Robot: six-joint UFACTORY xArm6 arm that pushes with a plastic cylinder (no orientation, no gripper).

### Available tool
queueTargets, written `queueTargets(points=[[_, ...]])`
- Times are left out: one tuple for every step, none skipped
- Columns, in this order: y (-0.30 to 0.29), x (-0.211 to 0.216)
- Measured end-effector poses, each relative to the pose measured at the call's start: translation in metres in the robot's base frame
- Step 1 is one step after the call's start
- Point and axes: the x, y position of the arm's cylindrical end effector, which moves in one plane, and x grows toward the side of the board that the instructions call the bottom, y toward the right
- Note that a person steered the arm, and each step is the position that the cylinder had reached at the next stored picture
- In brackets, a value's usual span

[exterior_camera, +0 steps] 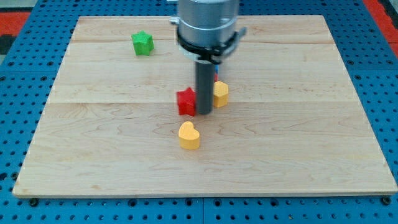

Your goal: Move red circle above red star

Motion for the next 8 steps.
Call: queueTargets(points=[[-0.012, -0.031], [-0.008, -0.057], [-0.056, -0.033], [-0.046, -0.016], [-0.106, 0.0], [-0.143, 0.016], [-0.052, 0.012], [0.049, 0.008]])
